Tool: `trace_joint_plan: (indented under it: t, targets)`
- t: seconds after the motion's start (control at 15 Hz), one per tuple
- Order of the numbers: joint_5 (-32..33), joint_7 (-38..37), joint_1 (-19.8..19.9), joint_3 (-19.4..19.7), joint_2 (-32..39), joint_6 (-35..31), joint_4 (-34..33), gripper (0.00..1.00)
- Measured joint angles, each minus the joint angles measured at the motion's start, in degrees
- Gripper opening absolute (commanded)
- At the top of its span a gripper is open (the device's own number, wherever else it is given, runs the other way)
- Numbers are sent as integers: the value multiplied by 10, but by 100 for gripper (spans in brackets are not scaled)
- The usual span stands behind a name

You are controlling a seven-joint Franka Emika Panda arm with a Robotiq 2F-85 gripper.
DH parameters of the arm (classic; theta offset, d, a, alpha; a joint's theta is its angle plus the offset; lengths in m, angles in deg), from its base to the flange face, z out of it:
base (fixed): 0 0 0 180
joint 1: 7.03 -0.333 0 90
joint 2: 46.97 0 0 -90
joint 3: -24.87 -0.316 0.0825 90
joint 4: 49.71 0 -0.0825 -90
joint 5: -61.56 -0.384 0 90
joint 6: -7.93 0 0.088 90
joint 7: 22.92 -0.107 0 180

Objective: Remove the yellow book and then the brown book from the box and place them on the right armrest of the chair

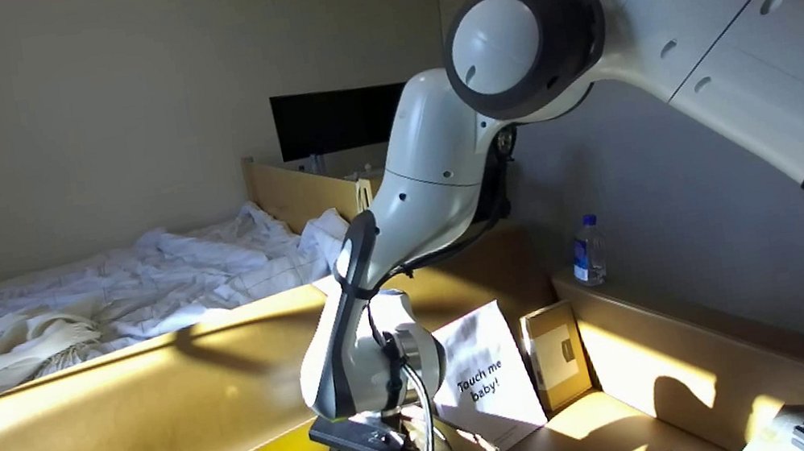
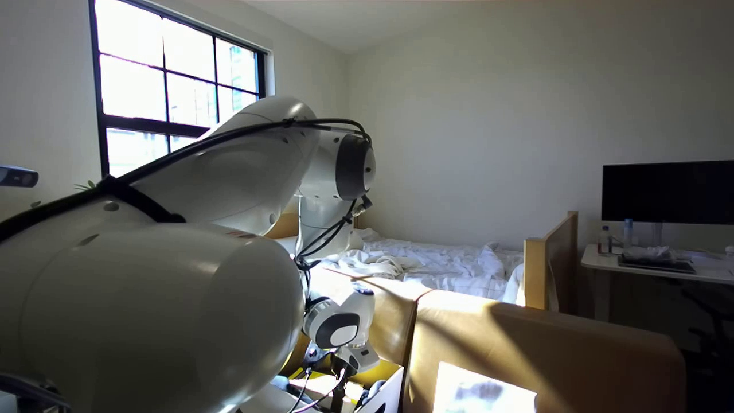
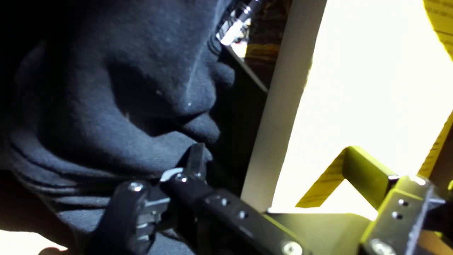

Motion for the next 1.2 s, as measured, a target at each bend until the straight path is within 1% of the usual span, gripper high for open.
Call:
trace_joint_plan:
  t: [0.27,0.53,0.8,0.93,1.0,1.07,1.2]
  targets:
    - [21,0,-4,-7,27,9,-42,100]
    - [35,-5,-4,1,51,78,-65,100]
    - [35,-35,-10,13,67,78,-85,100]
    - [35,-55,-22,22,68,58,-88,100]
    - [35,-64,-26,24,68,38,-88,75]
    - [35,-71,-29,24,68,15,-87,74]
    - [35,-79,-31,26,66,-18,-83,62]
